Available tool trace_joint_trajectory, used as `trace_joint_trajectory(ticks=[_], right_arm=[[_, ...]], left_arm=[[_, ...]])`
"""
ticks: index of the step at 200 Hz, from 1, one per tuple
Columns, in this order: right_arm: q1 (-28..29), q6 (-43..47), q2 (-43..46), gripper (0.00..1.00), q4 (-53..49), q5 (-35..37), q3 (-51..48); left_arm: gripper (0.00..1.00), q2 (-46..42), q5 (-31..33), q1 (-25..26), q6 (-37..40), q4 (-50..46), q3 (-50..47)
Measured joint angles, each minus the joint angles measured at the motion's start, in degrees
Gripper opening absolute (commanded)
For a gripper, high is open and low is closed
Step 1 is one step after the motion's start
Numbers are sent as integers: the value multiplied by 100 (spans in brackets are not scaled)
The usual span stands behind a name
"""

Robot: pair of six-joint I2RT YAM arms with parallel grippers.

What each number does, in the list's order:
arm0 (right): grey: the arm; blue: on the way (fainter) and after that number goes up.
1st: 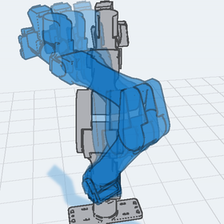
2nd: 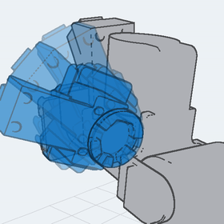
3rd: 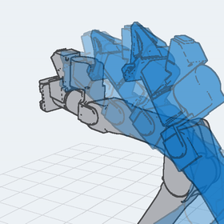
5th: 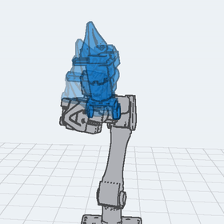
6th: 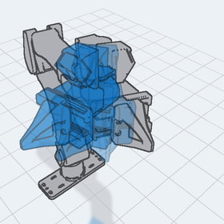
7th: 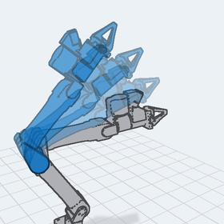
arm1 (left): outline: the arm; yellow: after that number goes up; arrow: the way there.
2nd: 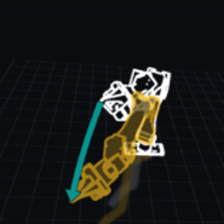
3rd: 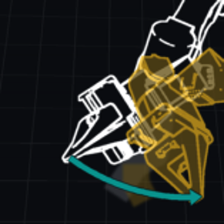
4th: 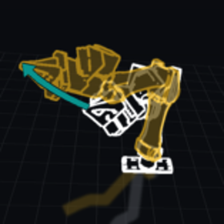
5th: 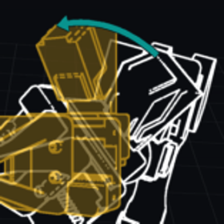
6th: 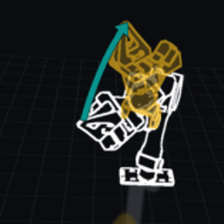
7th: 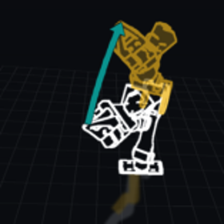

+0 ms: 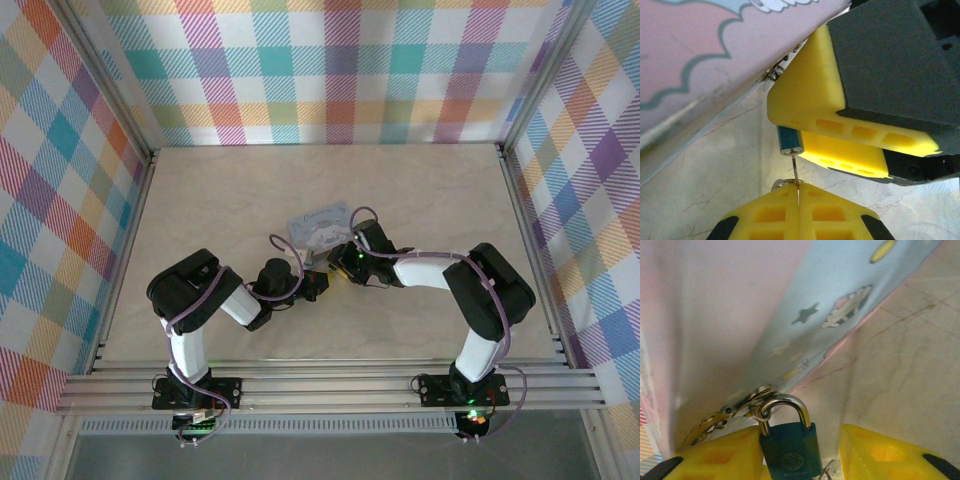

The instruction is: Unlock a padlock with a key

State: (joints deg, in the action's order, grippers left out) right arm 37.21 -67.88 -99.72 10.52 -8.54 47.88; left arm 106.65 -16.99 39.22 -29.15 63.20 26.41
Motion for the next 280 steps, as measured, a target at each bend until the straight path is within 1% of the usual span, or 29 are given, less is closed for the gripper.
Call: trace_joint_trajectory(ticks=[45, 84, 117, 134, 203, 218, 236, 264, 280], right_arm=[[0, 369, 0, 28, -142, -9, 140], [33, 544, 0, 18, -164, -50, 155], [39, 621, -22, 7, -208, -52, 216], [68, 649, -31, 0, -225, -57, 238], [105, 590, -24, 0, -232, 0, 260], [103, 538, 17, 0, -245, 83, 267], [114, 481, 122, 0, -365, 151, 264], [153, 339, 212, 0, -516, 210, 260], [155, 236, 232, 0, -553, 219, 258]], left_arm=[[0, -304, -221, -133, 199, -483, 44], [0, -367, -514, -275, 334, -745, 79], [0, -409, -656, -341, 348, -802, 81], [0, -435, -658, -350, 348, -850, 81], [0, -459, -555, -354, 278, -927, 153], [14, -459, -501, -352, 254, -940, 199], [24, -472, -348, -354, 201, -925, 289], [32, -549, -173, -376, 15, -892, 321], [34, -549, -87, -387, -162, -835, 269]])
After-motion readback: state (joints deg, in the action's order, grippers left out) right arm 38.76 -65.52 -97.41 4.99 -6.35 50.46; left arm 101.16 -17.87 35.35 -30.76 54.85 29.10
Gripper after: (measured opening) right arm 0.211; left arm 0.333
